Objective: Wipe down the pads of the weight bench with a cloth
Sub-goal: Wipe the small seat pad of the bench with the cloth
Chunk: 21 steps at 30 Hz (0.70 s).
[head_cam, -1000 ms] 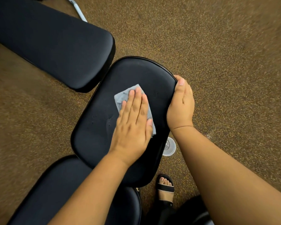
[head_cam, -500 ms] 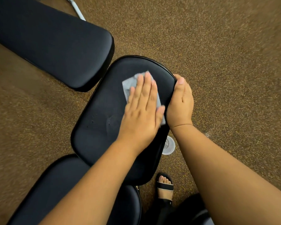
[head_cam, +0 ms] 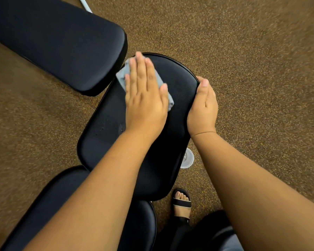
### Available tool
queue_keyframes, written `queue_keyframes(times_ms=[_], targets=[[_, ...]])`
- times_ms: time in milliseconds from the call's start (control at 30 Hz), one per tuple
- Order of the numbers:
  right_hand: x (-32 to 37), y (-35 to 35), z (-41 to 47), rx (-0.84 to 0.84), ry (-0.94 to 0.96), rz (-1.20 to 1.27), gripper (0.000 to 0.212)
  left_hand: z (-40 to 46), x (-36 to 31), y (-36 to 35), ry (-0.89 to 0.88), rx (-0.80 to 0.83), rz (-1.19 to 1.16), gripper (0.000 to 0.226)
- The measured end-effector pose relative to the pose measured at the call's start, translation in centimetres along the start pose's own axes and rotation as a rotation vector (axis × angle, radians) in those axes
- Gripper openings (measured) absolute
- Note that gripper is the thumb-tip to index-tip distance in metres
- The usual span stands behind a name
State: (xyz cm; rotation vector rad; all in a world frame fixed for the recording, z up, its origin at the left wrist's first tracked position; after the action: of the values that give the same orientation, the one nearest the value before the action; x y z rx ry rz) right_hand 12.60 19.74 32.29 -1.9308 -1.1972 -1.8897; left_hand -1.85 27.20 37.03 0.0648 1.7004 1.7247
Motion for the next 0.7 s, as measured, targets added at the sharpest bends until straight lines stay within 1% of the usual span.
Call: queue_keyframes(times_ms=[133,300,433,600,700], targets=[[0.2,0.0,-0.1,-0.003,0.004,-0.015,0.045,0.2,-1.1,-0.3,-0.059,0.009,0.031,0.061],[0.3,0.1,-0.2,-0.018,0.001,-0.023,0.047,-7.2,-1.9,-1.5,-0.130,0.056,0.054,0.061],[0.2,0.2,-0.4,-0.040,-0.007,-0.022,0.048,-12.0,-1.1,-2.4,-0.096,0.092,0.091,0.060],[0.3,0.4,-0.4,-0.060,-0.006,-0.033,0.045,-8.9,-1.2,-1.9,-0.155,0.067,0.109,0.060],[0.4,0.5,-0.5,-0.061,-0.003,-0.048,0.043,-4.6,-0.9,-0.9,-0.134,0.022,0.084,0.060]])
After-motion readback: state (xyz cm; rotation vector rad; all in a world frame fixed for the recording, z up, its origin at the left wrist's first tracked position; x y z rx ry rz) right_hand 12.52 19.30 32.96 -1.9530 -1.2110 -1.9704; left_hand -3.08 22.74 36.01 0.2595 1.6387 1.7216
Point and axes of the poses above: each hand's wrist, its own z-axis towards the middle knuckle, its own y-axis out of the back of the hand, x = y × z, the point moved 9 cm from there along z, towards the middle knuckle, and after that the axes turned 6 degrees about -y, right-handed, at the moved point
